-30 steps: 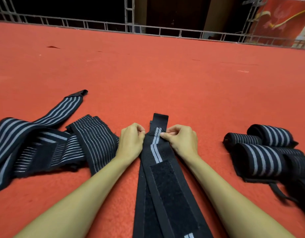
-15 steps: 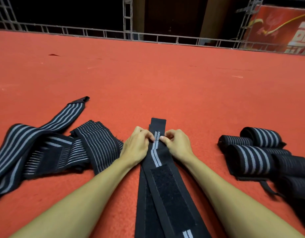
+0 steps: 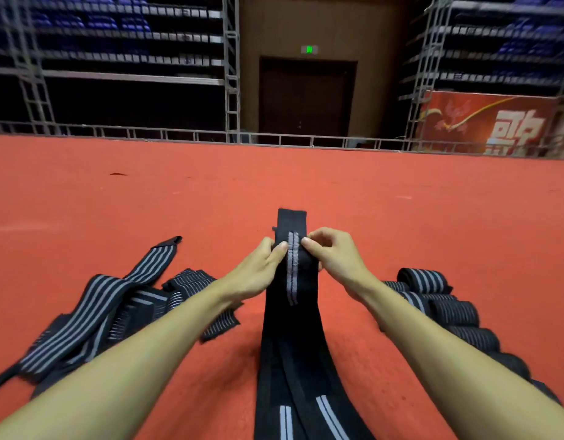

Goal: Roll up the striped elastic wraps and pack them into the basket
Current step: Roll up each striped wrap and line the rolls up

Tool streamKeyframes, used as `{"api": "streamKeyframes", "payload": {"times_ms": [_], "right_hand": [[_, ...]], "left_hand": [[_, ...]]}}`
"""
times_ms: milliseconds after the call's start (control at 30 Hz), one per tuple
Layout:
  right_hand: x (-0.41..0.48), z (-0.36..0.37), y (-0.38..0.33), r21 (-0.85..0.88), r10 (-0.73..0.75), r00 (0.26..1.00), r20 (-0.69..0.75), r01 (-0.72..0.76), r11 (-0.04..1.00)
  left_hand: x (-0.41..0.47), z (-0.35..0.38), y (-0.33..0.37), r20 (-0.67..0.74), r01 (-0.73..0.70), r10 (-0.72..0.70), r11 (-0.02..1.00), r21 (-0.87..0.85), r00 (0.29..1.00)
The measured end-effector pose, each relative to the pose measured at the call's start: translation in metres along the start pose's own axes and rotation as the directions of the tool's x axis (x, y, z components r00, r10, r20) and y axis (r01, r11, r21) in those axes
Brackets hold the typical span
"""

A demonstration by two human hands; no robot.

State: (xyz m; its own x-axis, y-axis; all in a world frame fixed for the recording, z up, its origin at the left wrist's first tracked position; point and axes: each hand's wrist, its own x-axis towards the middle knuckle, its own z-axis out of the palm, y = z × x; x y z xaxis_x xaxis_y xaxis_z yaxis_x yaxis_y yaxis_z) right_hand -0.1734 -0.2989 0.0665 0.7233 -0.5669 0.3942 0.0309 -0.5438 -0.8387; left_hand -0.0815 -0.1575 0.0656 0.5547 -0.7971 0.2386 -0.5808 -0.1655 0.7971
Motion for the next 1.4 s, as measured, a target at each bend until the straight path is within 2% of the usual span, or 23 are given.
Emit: {"api": "streamKeyframes", "payload": {"times_ms": [33,100,200,333,467,533,600,667,800,900,1200,1300,1400], "right_hand": [[-0.007,-0.008,-0.014,0.077,0.019,1.000,0.024,-0.021,0.997],[-0.022,-0.026,-0.041,0.212,0.042,0.996,0.084,-0.059,0.975],[-0.047,-0.050,-0.081,0.329,0.023,0.988,0.154,-0.073,0.942],[-0.071,-0.076,-0.133,0.415,-0.075,0.982,0.171,-0.002,0.910],[-0.072,-0.093,-0.165,0.508,-0.159,0.979,0.128,0.073,0.858],[-0.067,-0.093,-0.166,0.507,-0.152,0.984,0.090,0.086,0.858],[-0.064,-0.088,-0.154,0.364,-0.114,0.992,0.047,0.089,0.927],[-0.064,-0.080,-0.133,0.226,-0.070,0.997,0.030,0.061,0.972],[-0.057,-0.065,-0.082,0.228,-0.016,0.997,0.070,0.000,0.974],[-0.045,-0.052,-0.041,0.274,0.037,0.997,0.074,-0.056,0.960],[-0.024,0.005,0.072,0.375,0.235,0.971,0.050,-0.236,0.897],[-0.031,0.024,0.100,0.446,0.307,0.951,0.050,-0.296,0.845],[-0.033,0.035,0.112,0.472,0.329,0.943,0.044,-0.310,0.825]], "left_hand": [[-0.008,-0.003,0.011,0.005,-0.007,0.007,0.999,-0.034,1.000],[-0.025,-0.008,0.035,0.054,0.039,-0.028,0.976,-0.212,0.998],[-0.049,-0.023,0.076,0.193,0.139,-0.056,0.883,-0.449,0.980],[-0.073,-0.050,0.123,0.254,0.172,-0.017,0.779,-0.603,0.967],[-0.081,-0.061,0.153,0.277,0.147,0.100,0.650,-0.745,0.956],[-0.081,-0.055,0.159,0.218,0.087,0.095,0.712,-0.696,0.971],[-0.078,-0.042,0.154,0.096,0.006,0.053,0.846,-0.532,0.994],[-0.069,-0.026,0.137,0.012,0.000,0.007,0.888,-0.460,1.000],[-0.041,0.003,0.088,-0.152,-0.028,-0.056,0.863,-0.504,0.987],[-0.023,0.025,0.055,-0.205,-0.050,-0.064,0.859,-0.509,0.977],[0.026,0.086,-0.051,-0.199,0.021,-0.120,0.899,-0.438,0.973],[0.024,0.102,-0.076,-0.216,0.047,-0.170,0.876,-0.480,0.961],[0.019,0.107,-0.091,-0.192,0.088,-0.247,0.801,-0.592,0.950]]}}
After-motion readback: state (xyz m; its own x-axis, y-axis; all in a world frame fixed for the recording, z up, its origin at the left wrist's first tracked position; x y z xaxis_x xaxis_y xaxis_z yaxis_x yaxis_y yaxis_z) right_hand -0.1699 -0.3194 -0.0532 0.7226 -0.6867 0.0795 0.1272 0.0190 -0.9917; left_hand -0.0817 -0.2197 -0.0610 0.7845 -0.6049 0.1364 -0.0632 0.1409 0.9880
